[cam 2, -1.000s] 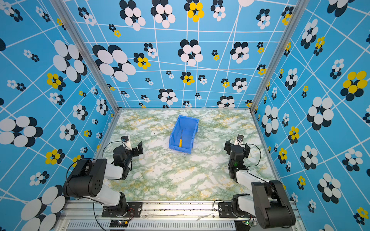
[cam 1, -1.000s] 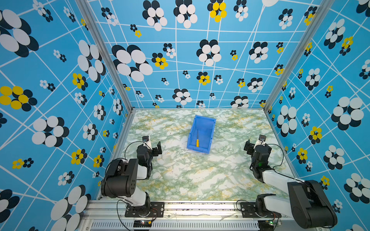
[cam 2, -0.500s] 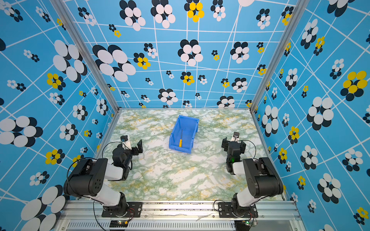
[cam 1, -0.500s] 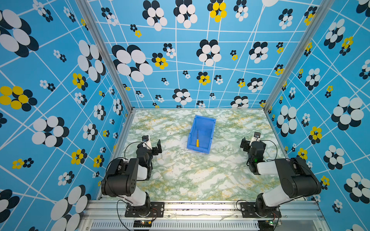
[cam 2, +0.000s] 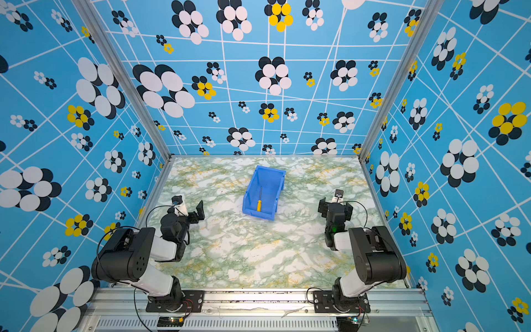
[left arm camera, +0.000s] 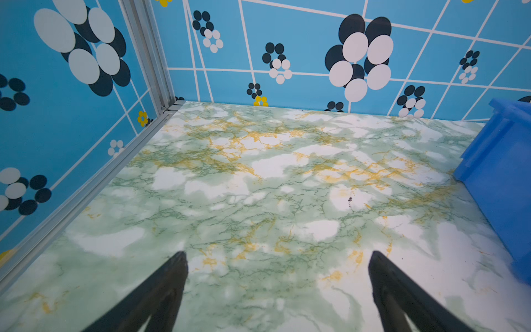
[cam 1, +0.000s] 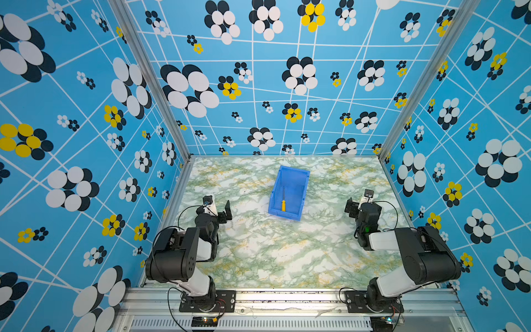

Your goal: Put the screwdriver in the bin

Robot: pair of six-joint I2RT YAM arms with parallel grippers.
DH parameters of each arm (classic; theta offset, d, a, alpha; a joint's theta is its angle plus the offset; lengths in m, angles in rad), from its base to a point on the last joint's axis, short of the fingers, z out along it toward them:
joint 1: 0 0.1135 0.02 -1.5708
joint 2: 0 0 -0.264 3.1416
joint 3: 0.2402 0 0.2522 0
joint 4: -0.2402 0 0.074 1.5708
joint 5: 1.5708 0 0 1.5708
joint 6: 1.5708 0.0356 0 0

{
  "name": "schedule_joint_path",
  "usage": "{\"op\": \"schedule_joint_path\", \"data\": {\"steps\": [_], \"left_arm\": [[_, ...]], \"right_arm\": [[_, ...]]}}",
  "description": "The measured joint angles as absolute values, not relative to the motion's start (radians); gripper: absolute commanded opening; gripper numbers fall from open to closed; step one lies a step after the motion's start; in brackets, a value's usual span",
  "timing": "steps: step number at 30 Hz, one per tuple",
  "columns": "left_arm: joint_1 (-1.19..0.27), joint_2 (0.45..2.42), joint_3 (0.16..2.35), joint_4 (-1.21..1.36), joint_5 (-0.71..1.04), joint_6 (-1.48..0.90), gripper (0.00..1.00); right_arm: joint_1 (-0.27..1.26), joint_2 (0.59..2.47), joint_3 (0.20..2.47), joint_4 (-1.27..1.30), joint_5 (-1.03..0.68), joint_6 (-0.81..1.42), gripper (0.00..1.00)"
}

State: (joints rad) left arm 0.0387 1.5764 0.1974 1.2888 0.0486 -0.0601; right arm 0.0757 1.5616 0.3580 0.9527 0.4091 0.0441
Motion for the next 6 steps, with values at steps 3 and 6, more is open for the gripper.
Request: {"op": "schedule_joint_path", "data": {"steps": [3, 6], "left_arm": [[0.039, 1.576, 0.196, 1.293, 0.035, -0.060, 0.99], [0.039, 1.576, 0.190, 1.306, 0.027, -0.060, 0.99]], "right_arm": [[0.076, 1.562, 0.358, 0.953, 0.409, 0.044, 0.99], [0.076, 1.562, 0.358, 0.953, 0.409, 0.044, 0.99]]}}
